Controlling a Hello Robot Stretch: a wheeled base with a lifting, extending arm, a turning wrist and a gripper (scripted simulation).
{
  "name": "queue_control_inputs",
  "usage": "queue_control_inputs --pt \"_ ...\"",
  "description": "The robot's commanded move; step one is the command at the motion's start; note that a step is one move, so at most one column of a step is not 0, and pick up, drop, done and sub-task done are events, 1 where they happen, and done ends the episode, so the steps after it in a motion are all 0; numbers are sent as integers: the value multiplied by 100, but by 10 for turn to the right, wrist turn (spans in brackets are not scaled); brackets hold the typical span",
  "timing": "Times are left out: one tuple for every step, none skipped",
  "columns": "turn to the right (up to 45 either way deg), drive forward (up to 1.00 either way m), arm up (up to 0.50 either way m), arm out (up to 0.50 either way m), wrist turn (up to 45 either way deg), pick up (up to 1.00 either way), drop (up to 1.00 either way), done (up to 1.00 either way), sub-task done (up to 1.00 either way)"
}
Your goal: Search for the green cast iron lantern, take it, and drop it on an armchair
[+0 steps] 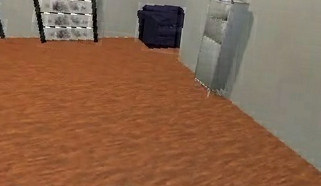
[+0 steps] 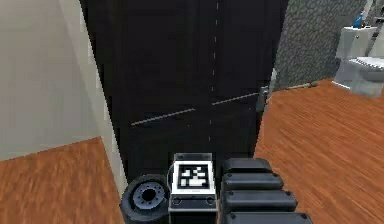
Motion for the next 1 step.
queue_control_inputs --pt "0 100 0 0 0 0 0 0 0"
